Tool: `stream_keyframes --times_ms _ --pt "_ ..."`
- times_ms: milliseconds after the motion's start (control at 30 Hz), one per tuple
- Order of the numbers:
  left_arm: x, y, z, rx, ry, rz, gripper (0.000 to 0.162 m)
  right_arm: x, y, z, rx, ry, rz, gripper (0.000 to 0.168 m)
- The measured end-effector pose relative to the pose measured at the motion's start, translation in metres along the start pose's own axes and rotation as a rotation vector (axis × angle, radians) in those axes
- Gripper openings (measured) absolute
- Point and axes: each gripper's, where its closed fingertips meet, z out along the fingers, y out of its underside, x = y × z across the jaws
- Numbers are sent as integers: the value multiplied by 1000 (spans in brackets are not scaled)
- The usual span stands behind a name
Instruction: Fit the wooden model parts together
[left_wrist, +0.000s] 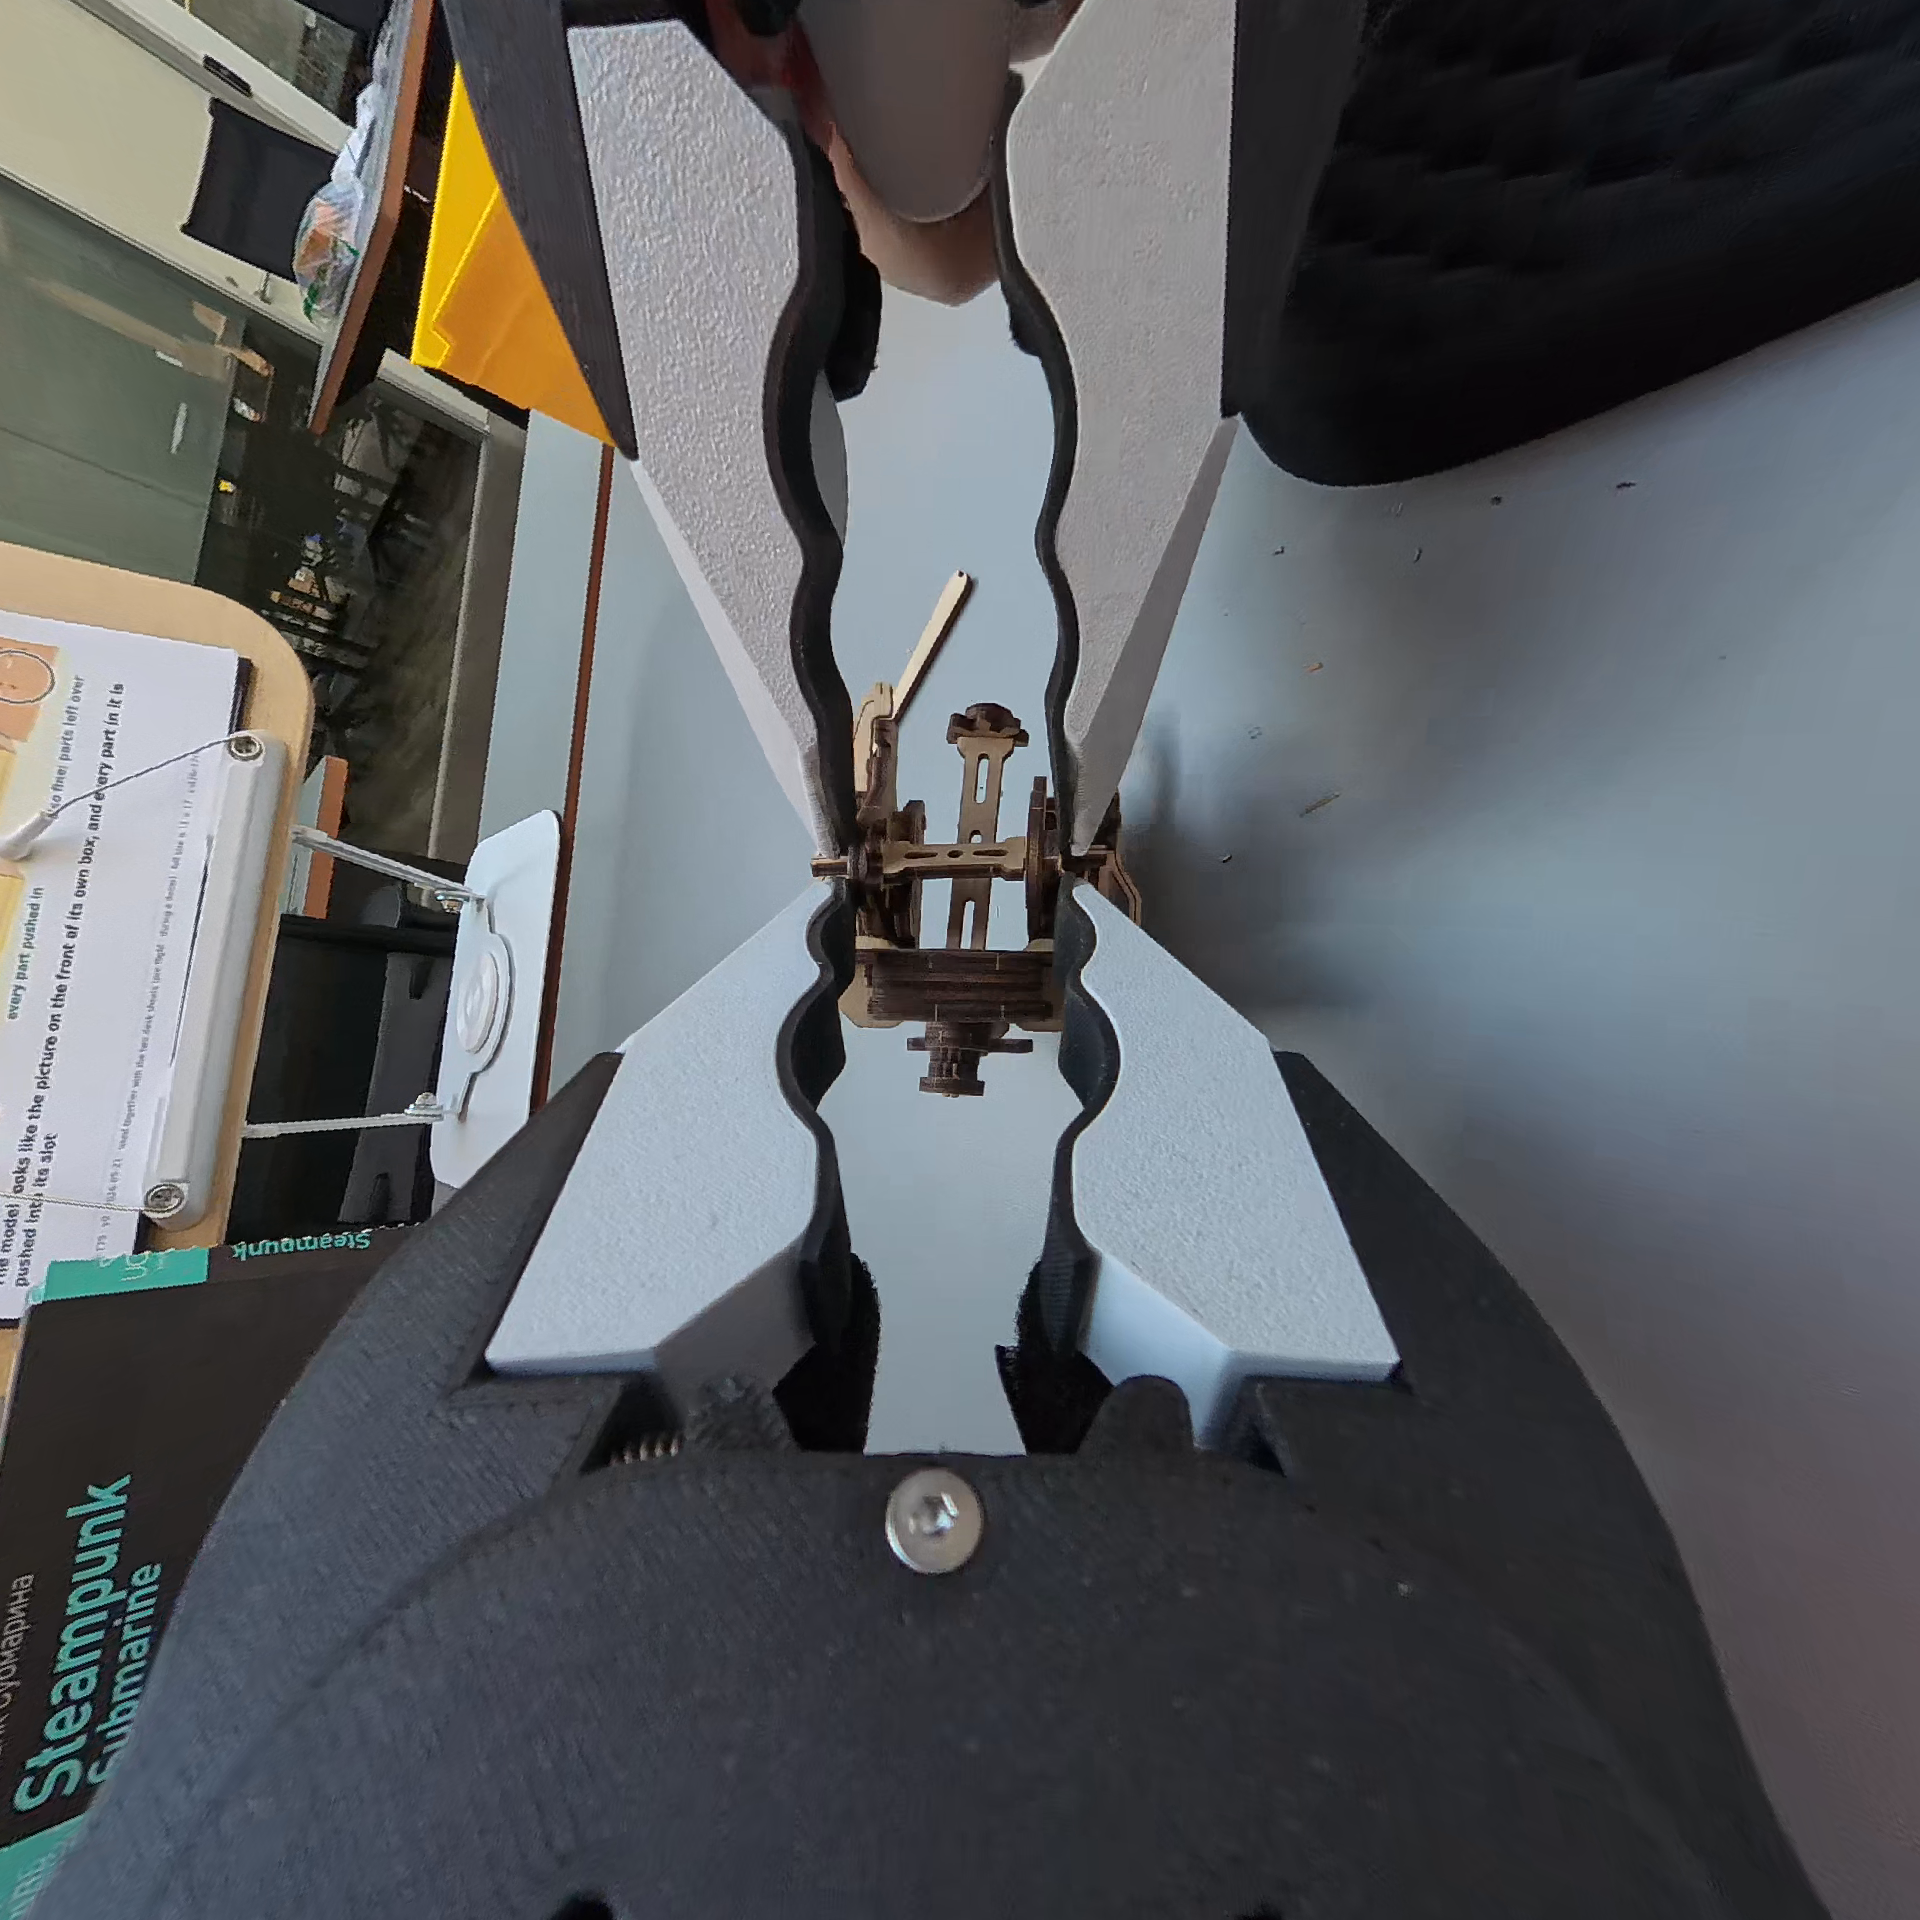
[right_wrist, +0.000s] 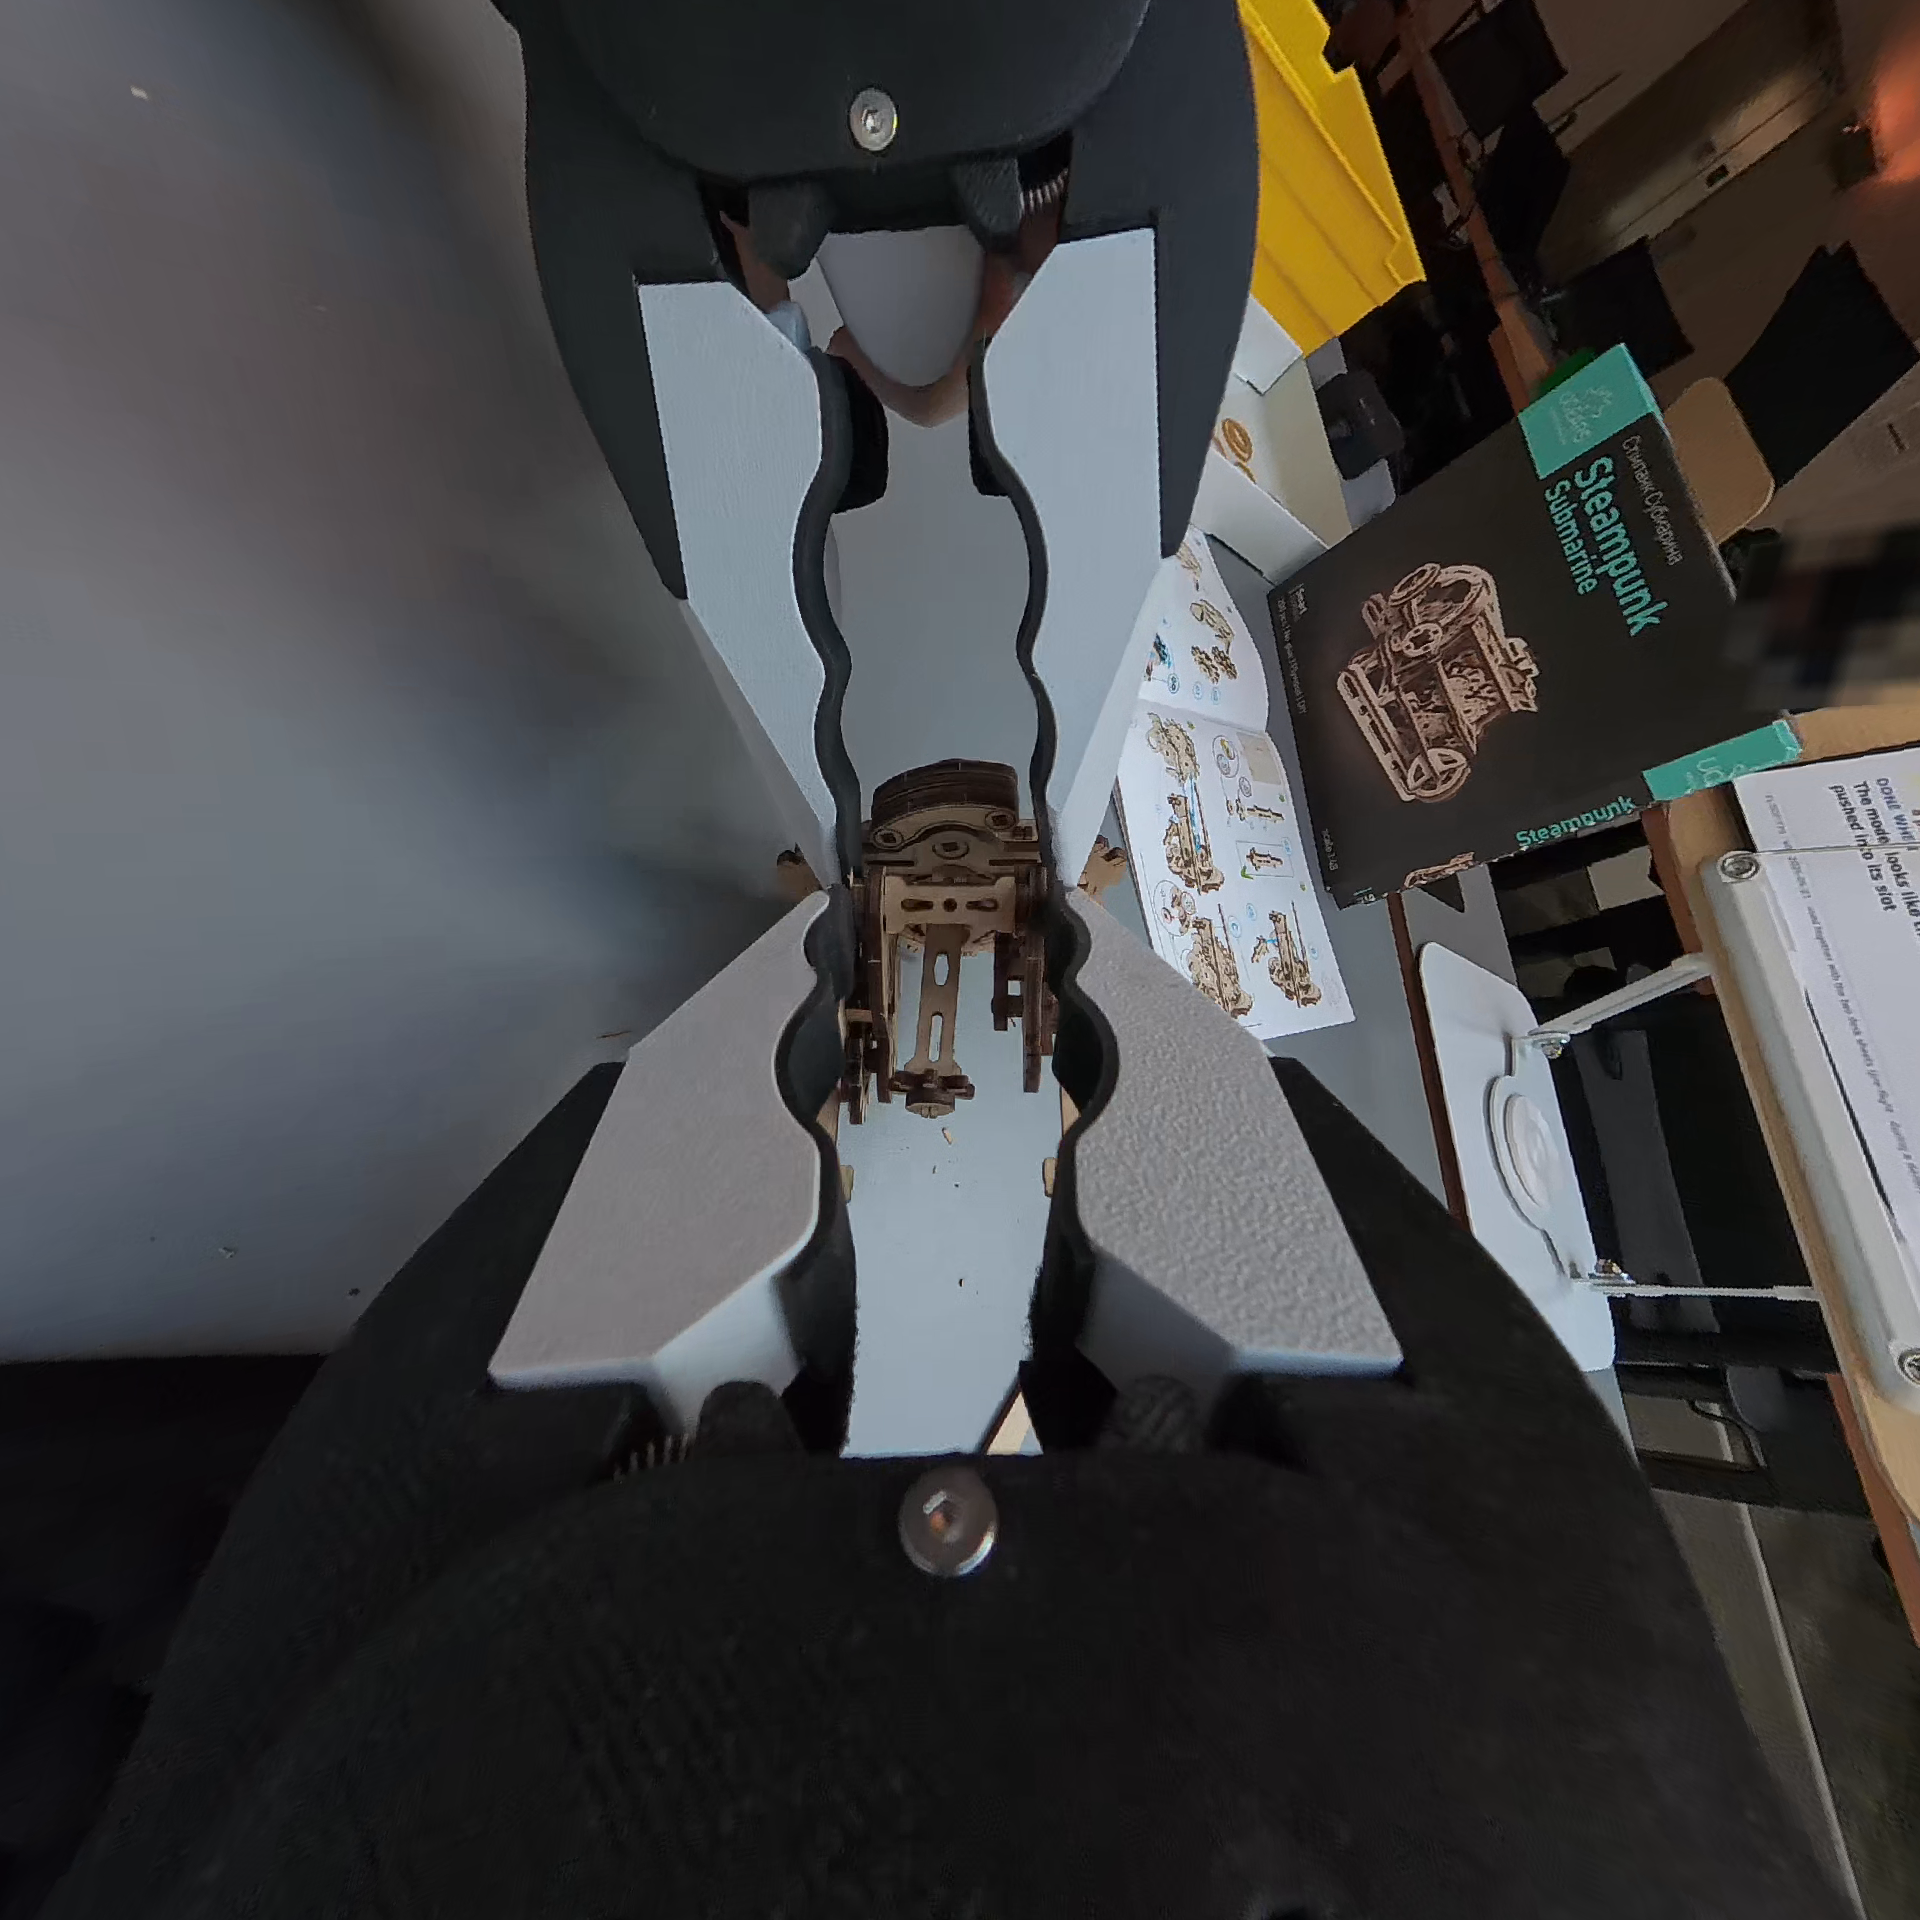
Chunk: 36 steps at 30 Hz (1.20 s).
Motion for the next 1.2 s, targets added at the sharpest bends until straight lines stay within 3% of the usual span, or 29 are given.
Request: stream_keyframes --times_ms 233,800,1200 --pt "-5 -5 -8 76 20 -100 37 4 -4 -7 34 22 -37 33" --pt "-6 -3 -6 96 -18 -107 37 7 1 -4 -20 75 -52 38" --pt "6 -1 -3 92 29 -87 36 -6 3 1 -77 14 -24 33"
